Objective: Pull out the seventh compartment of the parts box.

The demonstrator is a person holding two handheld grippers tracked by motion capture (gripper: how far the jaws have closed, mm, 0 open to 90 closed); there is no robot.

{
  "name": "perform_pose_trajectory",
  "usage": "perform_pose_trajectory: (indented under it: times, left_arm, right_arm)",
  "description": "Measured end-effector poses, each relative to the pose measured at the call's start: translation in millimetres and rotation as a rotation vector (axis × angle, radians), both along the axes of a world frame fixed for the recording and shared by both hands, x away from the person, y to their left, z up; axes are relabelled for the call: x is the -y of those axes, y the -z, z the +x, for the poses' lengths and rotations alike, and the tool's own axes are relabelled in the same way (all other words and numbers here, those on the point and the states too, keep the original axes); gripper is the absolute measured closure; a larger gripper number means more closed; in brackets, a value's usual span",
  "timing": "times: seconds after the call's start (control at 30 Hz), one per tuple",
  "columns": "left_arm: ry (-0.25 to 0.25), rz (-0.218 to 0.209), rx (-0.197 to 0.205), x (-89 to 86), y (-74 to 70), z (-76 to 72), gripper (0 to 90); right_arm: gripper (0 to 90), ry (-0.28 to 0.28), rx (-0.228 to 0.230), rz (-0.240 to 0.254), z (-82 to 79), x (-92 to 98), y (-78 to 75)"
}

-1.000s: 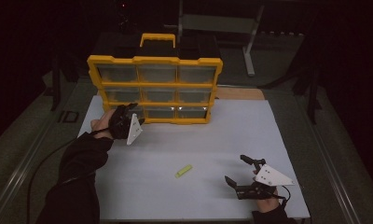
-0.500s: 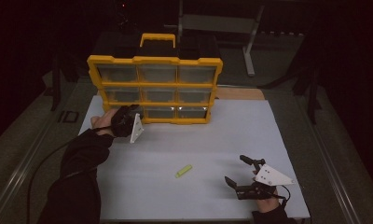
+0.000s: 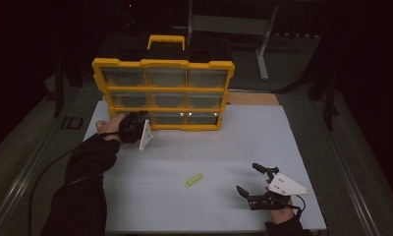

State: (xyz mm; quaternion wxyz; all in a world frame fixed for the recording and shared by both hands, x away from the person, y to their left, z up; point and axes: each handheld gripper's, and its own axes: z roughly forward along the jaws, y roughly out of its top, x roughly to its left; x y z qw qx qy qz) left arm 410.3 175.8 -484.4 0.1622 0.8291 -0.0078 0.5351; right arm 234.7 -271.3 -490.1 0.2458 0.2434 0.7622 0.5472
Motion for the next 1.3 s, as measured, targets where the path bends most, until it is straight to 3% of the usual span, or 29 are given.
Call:
perform_pose_trajectory:
  times: [0.07,0.1,0.27,0.3,0.37,0.47,0.53,0.67,0.77,1.0,1.3]
  left_arm:
    - [0.001,0.009,0.000,0.3,-0.4,0.2,60.8]
    - [-0.001,0.039,0.002,1.9,-0.5,0.0,60.8]
    - [-0.011,0.051,-0.024,4.1,-1.7,1.9,61.0]
    - [-0.012,0.075,-0.012,4.6,-1.3,1.9,61.1]
    - [-0.014,0.032,-0.029,3.4,-2.6,2.5,61.3]
    - [-0.022,0.022,-0.024,3.5,-5.0,3.5,68.5]
    - [-0.019,0.035,-0.017,3.3,-6.0,3.7,72.8]
    - [-0.017,0.065,-0.040,3.4,-10.5,4.6,74.3]
    - [-0.021,0.092,-0.082,4.9,-16.9,6.3,74.5]
    - [0.019,0.086,-0.139,2.9,-23.3,0.8,75.1]
    - [0.037,0.078,-0.145,0.5,-23.6,-17.4,75.1]
  right_arm:
    - [9.4,-0.001,0.000,0.000,0.0,-0.2,0.0]
    - [9.4,-0.002,0.000,0.000,0.1,-0.3,0.1]
    - [9.4,-0.005,-0.007,-0.002,0.6,-1.7,0.5]
    - [9.4,-0.006,-0.006,-0.004,0.5,-2.0,0.5]
    - [9.4,-0.009,-0.003,-0.007,0.6,-2.4,0.4]
    - [9.4,-0.012,-0.004,-0.009,0.6,-2.9,0.5]
    - [9.4,-0.012,-0.007,-0.008,0.8,-3.1,0.8]
    - [9.4,-0.012,-0.009,-0.009,1.1,-2.9,0.9]
    - [9.4,-0.010,-0.011,-0.006,1.3,-2.2,1.1]
    - [9.4,-0.005,-0.013,-0.002,1.7,-0.7,1.6]
    - [9.4,-0.003,-0.010,-0.005,0.8,-1.5,0.5]
